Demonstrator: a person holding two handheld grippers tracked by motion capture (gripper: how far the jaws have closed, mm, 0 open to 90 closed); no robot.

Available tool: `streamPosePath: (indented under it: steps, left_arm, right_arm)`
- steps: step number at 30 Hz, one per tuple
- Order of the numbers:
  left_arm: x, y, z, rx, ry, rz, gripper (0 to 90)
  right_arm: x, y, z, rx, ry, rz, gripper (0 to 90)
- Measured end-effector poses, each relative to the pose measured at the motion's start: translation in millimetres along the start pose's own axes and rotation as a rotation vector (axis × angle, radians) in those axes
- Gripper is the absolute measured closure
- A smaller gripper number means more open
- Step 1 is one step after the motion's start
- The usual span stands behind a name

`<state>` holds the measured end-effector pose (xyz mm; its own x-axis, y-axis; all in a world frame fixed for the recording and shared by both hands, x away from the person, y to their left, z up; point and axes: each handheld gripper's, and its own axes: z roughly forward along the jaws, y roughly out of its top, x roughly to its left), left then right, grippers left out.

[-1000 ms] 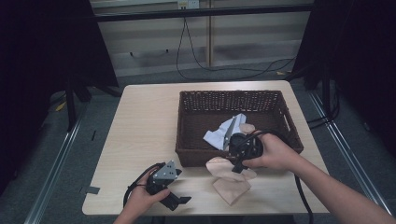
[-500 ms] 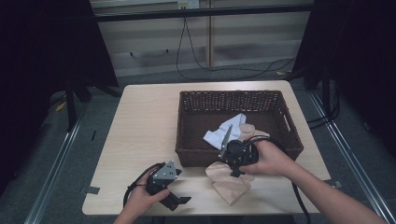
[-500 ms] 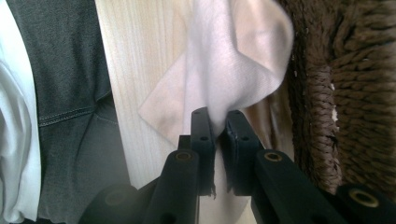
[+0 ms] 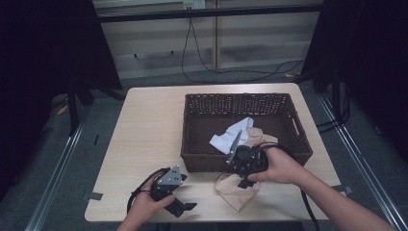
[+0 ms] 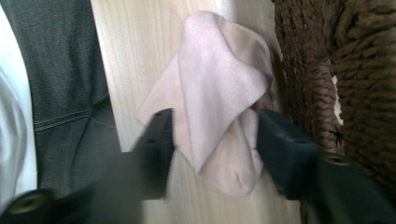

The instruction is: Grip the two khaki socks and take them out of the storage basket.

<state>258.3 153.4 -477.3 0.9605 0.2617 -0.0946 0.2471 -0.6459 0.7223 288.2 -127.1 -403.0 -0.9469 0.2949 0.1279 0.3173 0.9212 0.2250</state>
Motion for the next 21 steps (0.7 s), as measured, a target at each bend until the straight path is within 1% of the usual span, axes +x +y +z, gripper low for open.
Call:
streamPosePath:
  steps: [2,3,4,6,7,8,9,11,13,15,16,17,18,20,21]
  left_arm:
    - [0.0,-0.1,0.2,0.001,0.0,0.001,2.6]
    - [-0.1,-0.1,0.2,0.001,0.0,0.001,2.5]
    - [-0.1,-0.2,0.1,0.001,0.002,0.0,2.6]
    - [0.3,-0.2,0.1,0.001,-0.003,-0.001,2.6]
    - [0.2,-0.2,0.0,0.004,-0.002,-0.002,2.6]
    - [0.3,-0.1,0.2,0.002,-0.002,-0.001,2.6]
    - [-0.1,-0.3,0.6,-0.003,-0.004,-0.003,2.6]
    - [-0.6,-0.6,0.0,0.007,-0.003,-0.002,2.6]
    - [-0.3,-1.0,0.4,0.0,-0.004,-0.001,2.6]
    - [-0.3,-0.8,-0.2,0.0,0.001,-0.001,2.6]
    - [-0.4,-0.8,-0.2,0.0,0.001,-0.002,2.6]
    - [-0.6,-0.6,-0.3,0.003,-0.001,-0.005,2.6]
    - [-0.7,-0.8,0.0,0.005,-0.004,-0.006,2.6]
    - [-0.4,-0.9,0.6,0.001,-0.004,-0.002,2.6]
    - [-0.4,-1.0,0.5,0.002,-0.003,-0.002,2.6]
  right_arm:
    - [1.7,-1.4,-2.7,-0.016,-0.011,0.017,38.0]
    - [1.6,-2.4,-4.1,-0.021,-0.006,0.013,34.4]
    - [2.2,-3.2,-4.6,-0.038,-0.008,0.021,31.6]
    - [1.9,-5.5,-6.5,-0.049,-0.016,0.021,27.8]
    - [2.5,-7.5,-7.1,-0.059,-0.017,0.033,27.4]
    - [1.3,-8.6,-7.1,-0.071,-0.025,0.021,24.8]
    - [1.5,-10.2,-7.0,-0.078,-0.026,0.027,21.5]
    - [2.0,-13.0,-8.2,-0.083,-0.024,0.036,20.8]
    - [1.7,-16.2,-9.4,-0.101,-0.023,0.037,18.1]
    - [2.1,-19.1,-10.7,-0.108,-0.025,0.056,16.4]
    - [1.3,-20.8,-10.8,-0.12,-0.026,0.051,15.9]
    - [2.4,-21.7,-11.4,-0.119,-0.025,0.072,15.7]
    - [1.4,-23.8,-11.2,-0.13,-0.026,0.06,15.4]
    - [2.3,-27.0,-11.2,-0.137,-0.021,0.071,13.6]
    - [2.9,-28.8,-10.3,-0.148,-0.032,0.073,12.3]
